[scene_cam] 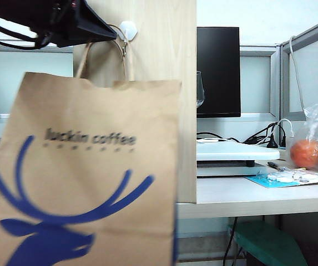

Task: Pick up the paper bag and hang it on the hook.

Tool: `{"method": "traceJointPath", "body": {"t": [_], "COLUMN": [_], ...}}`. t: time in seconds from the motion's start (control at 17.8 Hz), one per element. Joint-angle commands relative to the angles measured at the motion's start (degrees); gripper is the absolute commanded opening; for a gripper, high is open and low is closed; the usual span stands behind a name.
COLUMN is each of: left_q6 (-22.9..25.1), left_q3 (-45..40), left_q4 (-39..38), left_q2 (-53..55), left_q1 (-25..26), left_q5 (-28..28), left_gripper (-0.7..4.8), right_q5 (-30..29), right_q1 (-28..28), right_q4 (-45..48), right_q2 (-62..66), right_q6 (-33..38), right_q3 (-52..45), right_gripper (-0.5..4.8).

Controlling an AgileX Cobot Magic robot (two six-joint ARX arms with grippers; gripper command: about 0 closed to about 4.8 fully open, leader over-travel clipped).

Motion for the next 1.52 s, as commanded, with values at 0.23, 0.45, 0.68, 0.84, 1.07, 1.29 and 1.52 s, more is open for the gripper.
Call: {"method": "traceJointPath", "body": {"t": [0.23, 0.45, 0.68, 0.84, 1.07, 1.29, 1.52], "left_q6": [-4.76, -1.66, -1.09, -2.86, -3.08, 0.50, 5.51], "left_q3": [2.10, 2.12, 2.12, 2.14, 2.14, 2.14, 2.23], "left_q4": [-0.11, -7.93, -12.11, -10.12, -12.41, -11.15, -7.91], "left_q2": [-0.74, -3.82, -7.93, -8.20, -8.59, -7.98, -6.19], "left_q1": [-0.02, 0.00, -0.07, -0.07, -3.06, -4.17, -4.13], "left_q5": [7.02, 8.39, 9.57, 15.15, 15.17, 7.91, -2.56], "left_gripper": [-0.06, -0.06, -0.06, -0.06, -0.06, -0.06, -0.06], "right_q5": [2.19, 2.16, 2.19, 2.16, 2.19, 2.19, 2.19], "right_q1": [0.02, 0.04, 0.04, 0.04, 0.02, 0.07, 0.09], "right_q4": [-0.92, -0.90, -0.92, -0.90, -0.87, -0.92, -0.87], "right_q2": [0.00, 0.00, 0.00, 0.00, 0.00, 0.00, 0.00], "right_q6": [0.02, 0.04, 0.04, 0.04, 0.04, 0.04, 0.04], "right_q3": [-0.37, -0.37, -0.37, -0.37, -0.37, -0.37, -0.37], "right_gripper": [-0.01, 0.00, -0.01, 0.00, -0.01, -0.01, -0.01]}}
